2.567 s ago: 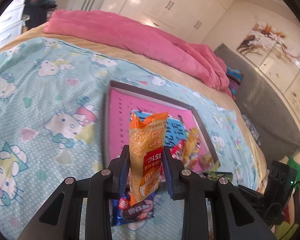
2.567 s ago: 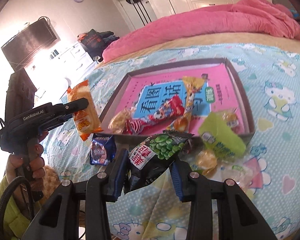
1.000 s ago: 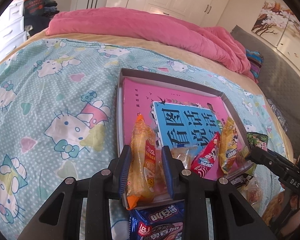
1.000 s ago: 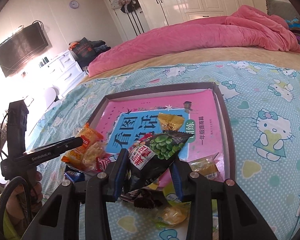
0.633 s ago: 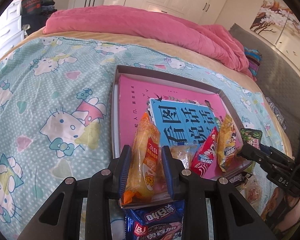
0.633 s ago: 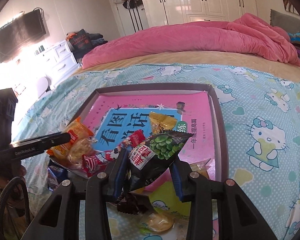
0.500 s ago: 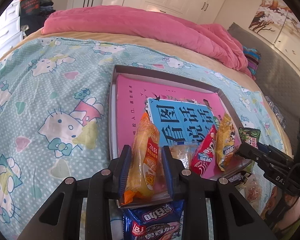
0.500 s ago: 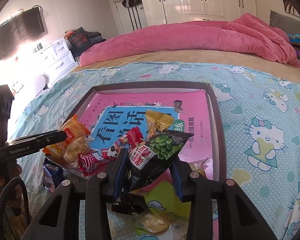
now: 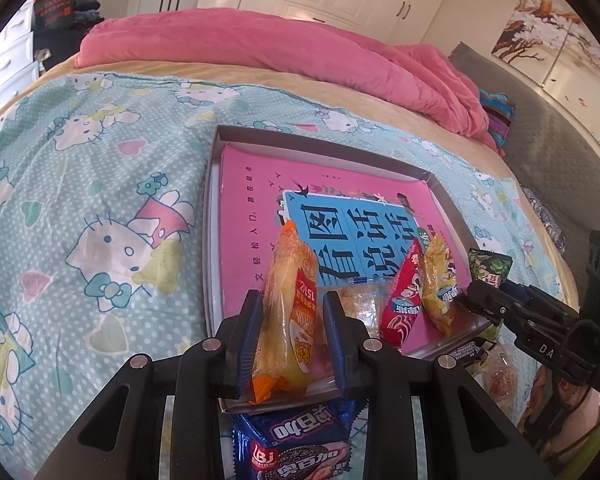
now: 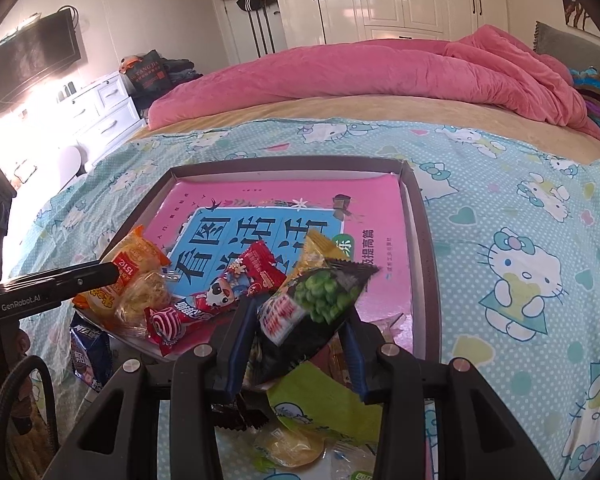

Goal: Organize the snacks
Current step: 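Lower the orange cake bag into the tray while the right tool brings the green bag over it, then open the left tool to release the cake bag while the right tool drops the green bag in the tray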

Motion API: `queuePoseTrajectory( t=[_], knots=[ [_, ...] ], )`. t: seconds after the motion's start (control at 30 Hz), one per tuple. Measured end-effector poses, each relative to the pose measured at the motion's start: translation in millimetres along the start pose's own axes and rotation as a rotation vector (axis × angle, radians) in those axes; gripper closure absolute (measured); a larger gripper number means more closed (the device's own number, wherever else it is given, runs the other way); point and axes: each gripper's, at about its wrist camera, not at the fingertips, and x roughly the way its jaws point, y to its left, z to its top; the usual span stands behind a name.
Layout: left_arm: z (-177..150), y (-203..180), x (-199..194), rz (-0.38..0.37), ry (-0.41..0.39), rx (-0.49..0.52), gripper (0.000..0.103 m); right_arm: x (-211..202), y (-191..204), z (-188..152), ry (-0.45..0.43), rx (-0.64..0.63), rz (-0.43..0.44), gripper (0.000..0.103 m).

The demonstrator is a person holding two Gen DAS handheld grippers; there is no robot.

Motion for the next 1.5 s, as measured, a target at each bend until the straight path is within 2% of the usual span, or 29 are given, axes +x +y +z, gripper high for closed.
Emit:
queuePoseTrajectory(
  t=[1.07, 1.5],
  knots=[
    [2.7, 1.0, -7.8, -0.021, -0.02, -0.014, 0.071, -17.3, -4.4, 1.8, -0.034, 0.038, 0.007, 0.056],
    [4.0, 0.4, -9.9, -0.018, -0.022, -0.016, 0.056, -26.1, -14.3, 2.6, -0.048, 0.072, -0.004, 0.05]
  ],
)
